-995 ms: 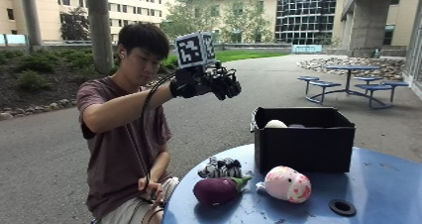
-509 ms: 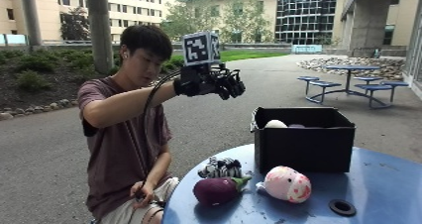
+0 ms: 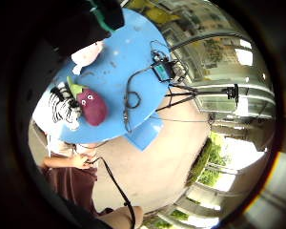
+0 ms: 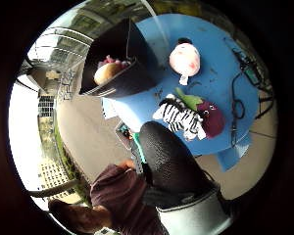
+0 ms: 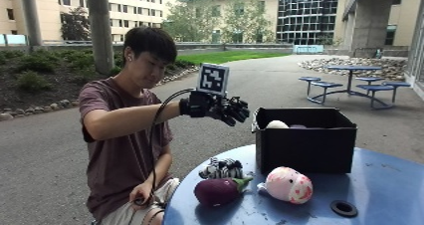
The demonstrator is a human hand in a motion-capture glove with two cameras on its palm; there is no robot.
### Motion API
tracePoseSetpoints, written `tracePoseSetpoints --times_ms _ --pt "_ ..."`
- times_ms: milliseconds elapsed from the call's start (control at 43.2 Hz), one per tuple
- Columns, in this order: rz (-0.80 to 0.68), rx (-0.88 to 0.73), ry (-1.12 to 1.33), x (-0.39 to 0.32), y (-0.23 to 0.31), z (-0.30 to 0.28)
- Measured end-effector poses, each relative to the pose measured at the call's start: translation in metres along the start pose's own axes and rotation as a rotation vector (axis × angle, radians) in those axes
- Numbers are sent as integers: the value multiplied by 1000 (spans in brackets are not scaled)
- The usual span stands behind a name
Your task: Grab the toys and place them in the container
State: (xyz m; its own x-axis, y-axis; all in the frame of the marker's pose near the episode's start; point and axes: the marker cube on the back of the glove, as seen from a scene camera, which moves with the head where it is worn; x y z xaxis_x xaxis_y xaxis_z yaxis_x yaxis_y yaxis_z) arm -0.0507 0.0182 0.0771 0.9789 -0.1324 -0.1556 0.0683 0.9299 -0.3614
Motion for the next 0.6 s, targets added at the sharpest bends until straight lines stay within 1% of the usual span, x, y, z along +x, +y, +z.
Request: tracePoseSetpoints --times_ms 93,185,255,394,602 --pt "-45 -75 31 -13 0 33" --pt "-40 -115 75 -18 -2 58" --pt "-79 -143 65 -21 -1 72" --pt "-156 -161 30 -26 1 89" --pt "-181 -176 53 -39 -2 135"
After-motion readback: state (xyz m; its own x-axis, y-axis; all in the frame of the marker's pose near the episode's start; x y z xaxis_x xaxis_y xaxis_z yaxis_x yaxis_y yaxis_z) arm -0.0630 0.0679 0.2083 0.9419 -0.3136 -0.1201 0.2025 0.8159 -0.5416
